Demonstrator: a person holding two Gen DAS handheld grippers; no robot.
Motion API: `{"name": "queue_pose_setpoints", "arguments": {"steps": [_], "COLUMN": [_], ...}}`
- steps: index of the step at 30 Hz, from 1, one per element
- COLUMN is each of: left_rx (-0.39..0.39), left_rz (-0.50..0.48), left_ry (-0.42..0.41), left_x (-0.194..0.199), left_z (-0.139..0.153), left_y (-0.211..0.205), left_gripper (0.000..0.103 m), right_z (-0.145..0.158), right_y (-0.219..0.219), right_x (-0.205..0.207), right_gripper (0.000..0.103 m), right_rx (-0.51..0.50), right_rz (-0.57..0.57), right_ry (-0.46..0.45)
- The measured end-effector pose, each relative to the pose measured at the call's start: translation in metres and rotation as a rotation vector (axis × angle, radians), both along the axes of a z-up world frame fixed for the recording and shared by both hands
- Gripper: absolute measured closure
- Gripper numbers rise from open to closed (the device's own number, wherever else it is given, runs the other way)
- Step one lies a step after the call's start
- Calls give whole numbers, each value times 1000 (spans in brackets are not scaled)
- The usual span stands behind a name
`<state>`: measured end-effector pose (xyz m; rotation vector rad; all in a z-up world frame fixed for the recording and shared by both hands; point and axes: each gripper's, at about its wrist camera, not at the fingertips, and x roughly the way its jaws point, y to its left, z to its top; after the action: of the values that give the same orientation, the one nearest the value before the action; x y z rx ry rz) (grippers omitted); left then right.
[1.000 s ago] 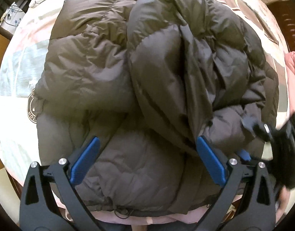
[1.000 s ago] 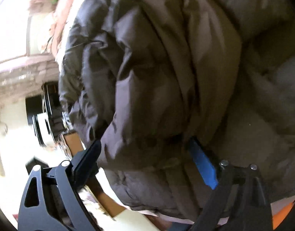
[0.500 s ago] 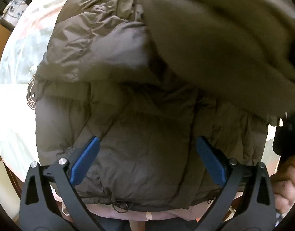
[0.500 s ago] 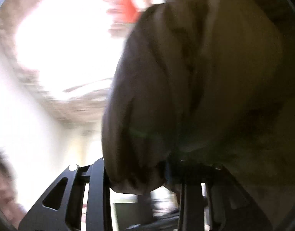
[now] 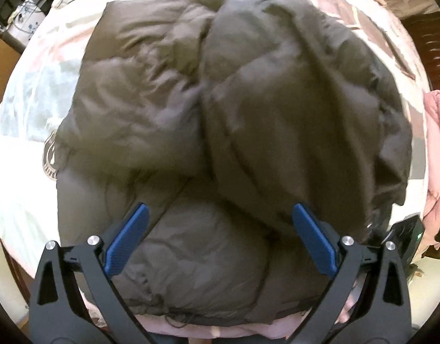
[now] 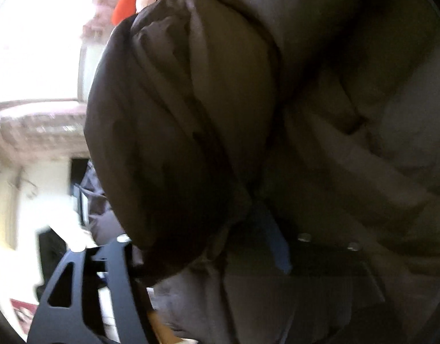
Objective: Fold large clothes
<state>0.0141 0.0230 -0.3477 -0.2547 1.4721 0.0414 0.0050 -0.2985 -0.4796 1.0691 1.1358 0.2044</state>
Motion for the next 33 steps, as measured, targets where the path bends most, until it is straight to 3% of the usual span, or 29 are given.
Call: {"name": "queue_pose_setpoints", "arguments": {"steps": [3,8,12,14,17,19,22,24,26,28,31,33], "left_rx": [40,212,231,221,177,159,134,124,124,113,85,84], "left_rz": [-43,-185,-222,-220,-184,-166,-134,-120,-119,-115,-105,-109], "left_ry": [-49,-86,-45,-7,12,29,59,67,69,66,6,-13], "left_x": [15,39,45,46,44,43,43,43,39,35,15,-1], "left_z": [11,5,-23,-35,-46,-50,-58,-64,-68,-67,-46,-33], "left_y": [-17,-48,-58,-57,-51,-44,-34,-25,-21,-16,1,14], "left_gripper": [2,2,2,2,2,2,2,2,2,2,2,2], "right_z": [9,33,61,85,131,148,129,104,79,50,57,80], "right_y": [1,-15,-25,-24,-18,-7,16,29,34,30,12,0], "right_x": [3,-9,-15,-8,12,29,60,75,85,82,51,28], "right_gripper": [25,23,23,23,23,23,23,23,23,23,23,23], "right_rx": [-42,-52,-218,-308,-273,-259,-213,-228,-309,-351,-191,-235], "right_rz": [1,-54,-55,-75,-108,-68,47,86,97,84,2,-3], "right_ry": [30,53,45,10,-203,-278,-213,-116,2,156,101,36]}}
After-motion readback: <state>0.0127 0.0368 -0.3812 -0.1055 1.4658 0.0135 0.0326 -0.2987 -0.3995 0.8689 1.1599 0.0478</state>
